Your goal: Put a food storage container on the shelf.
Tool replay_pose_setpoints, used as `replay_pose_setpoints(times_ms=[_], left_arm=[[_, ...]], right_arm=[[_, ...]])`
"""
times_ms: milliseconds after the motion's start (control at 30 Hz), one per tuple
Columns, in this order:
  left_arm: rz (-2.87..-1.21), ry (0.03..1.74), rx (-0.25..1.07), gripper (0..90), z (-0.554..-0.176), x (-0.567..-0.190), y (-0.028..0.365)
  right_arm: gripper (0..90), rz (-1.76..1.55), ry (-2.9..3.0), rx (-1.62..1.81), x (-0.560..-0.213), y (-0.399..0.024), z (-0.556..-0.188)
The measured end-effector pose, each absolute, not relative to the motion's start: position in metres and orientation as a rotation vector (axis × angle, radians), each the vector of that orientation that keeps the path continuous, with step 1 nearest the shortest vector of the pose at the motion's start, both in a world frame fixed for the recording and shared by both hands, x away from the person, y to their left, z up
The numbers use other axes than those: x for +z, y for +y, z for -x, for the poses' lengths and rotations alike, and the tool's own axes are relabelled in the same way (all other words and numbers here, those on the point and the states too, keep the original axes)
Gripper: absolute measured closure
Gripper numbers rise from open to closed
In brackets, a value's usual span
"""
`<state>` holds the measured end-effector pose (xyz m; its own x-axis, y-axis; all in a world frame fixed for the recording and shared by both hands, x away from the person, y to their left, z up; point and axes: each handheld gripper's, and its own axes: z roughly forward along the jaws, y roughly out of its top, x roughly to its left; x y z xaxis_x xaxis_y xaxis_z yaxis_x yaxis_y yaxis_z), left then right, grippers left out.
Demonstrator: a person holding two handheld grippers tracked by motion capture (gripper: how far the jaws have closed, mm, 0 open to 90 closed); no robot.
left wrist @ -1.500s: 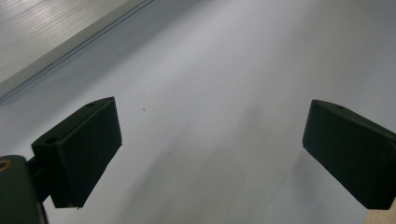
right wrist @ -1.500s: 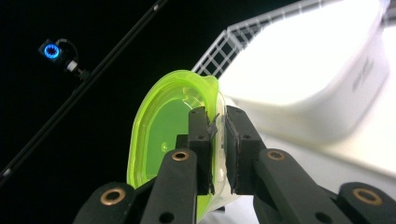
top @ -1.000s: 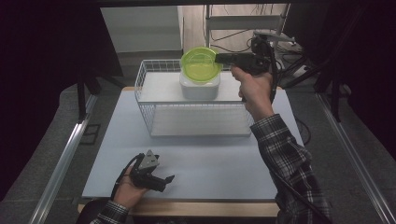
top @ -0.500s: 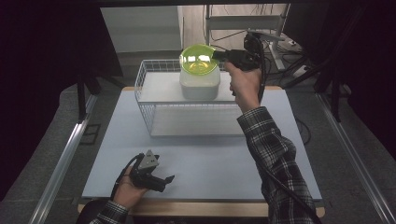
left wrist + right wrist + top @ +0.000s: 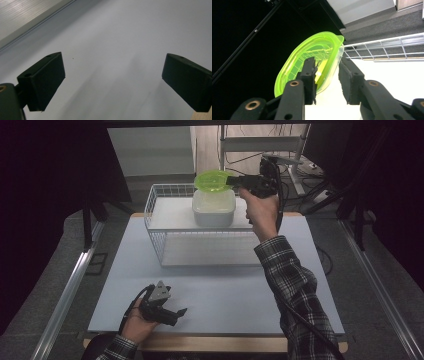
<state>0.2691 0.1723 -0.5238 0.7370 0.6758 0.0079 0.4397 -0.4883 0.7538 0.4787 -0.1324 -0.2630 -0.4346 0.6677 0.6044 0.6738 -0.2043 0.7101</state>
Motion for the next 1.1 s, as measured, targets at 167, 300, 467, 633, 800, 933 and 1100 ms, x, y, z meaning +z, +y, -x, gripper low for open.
replay_pose_setpoints(times_ms=[167,300,467,633,800,933,1100], left_arm=[[-2.162,0.838,0.394,4.2,-0.269,-0.524,0.173],[-2.161,0.839,0.393,4.2,-0.269,-0.524,0.173],[-2.164,0.839,0.393,4.2,-0.269,-0.524,0.172],[-2.165,0.841,0.397,4.2,-0.269,-0.524,0.172],[-2.148,0.863,0.392,4.1,-0.270,-0.522,0.174],[-2.127,0.878,0.377,3.9,-0.271,-0.521,0.176],[-2.117,0.881,0.376,3.6,-0.271,-0.521,0.176]], right_arm=[[52.4,1.648,-2.002,-1.786,-0.265,-0.131,-0.479],[39.7,1.590,-2.028,-1.808,-0.265,-0.133,-0.476],[26.5,1.510,-2.091,-1.829,-0.266,-0.140,-0.466],[19.0,1.440,-2.141,-1.836,-0.274,-0.151,-0.452],[14.9,1.392,-2.222,-1.822,-0.288,-0.161,-0.436],[13.5,1.373,-2.302,-1.806,-0.304,-0.167,-0.420],[10.6,1.334,-2.402,-1.776,-0.329,-0.169,-0.400]])
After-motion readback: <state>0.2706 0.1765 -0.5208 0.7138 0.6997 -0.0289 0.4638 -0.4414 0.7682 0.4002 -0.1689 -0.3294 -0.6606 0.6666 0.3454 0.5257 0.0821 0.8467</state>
